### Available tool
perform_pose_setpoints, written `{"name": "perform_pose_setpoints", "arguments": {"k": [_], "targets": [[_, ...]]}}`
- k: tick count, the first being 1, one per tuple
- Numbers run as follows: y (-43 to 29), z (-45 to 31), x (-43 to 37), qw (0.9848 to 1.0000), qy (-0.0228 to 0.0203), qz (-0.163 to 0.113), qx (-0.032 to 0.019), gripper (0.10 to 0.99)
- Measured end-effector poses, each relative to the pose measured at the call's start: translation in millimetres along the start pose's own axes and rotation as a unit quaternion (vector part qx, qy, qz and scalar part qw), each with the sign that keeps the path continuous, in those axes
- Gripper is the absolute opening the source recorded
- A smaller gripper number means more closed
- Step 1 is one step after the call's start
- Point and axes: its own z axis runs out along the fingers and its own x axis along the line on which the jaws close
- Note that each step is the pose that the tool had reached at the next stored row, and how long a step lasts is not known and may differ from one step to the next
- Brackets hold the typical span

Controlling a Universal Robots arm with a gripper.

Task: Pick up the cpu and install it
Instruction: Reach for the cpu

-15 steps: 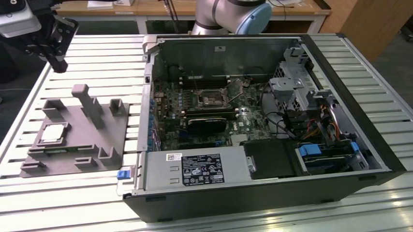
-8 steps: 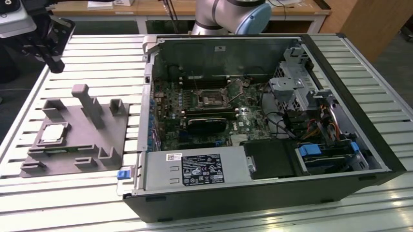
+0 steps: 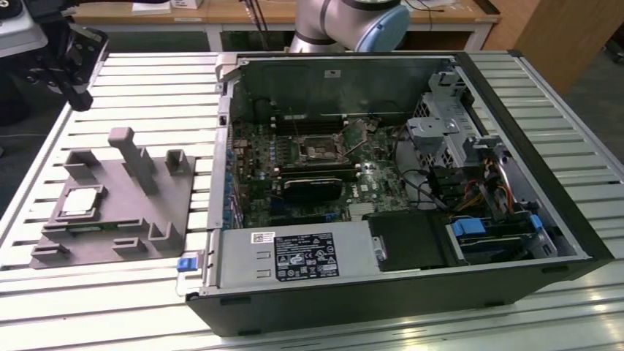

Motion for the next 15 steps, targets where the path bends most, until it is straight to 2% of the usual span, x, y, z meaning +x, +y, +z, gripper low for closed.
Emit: {"name": "perform_pose_setpoints", "arguments": {"k": [15], "targets": [[-0.9,0.4,11.8,1.0,0.0,0.0,0.0,0.106]]}}
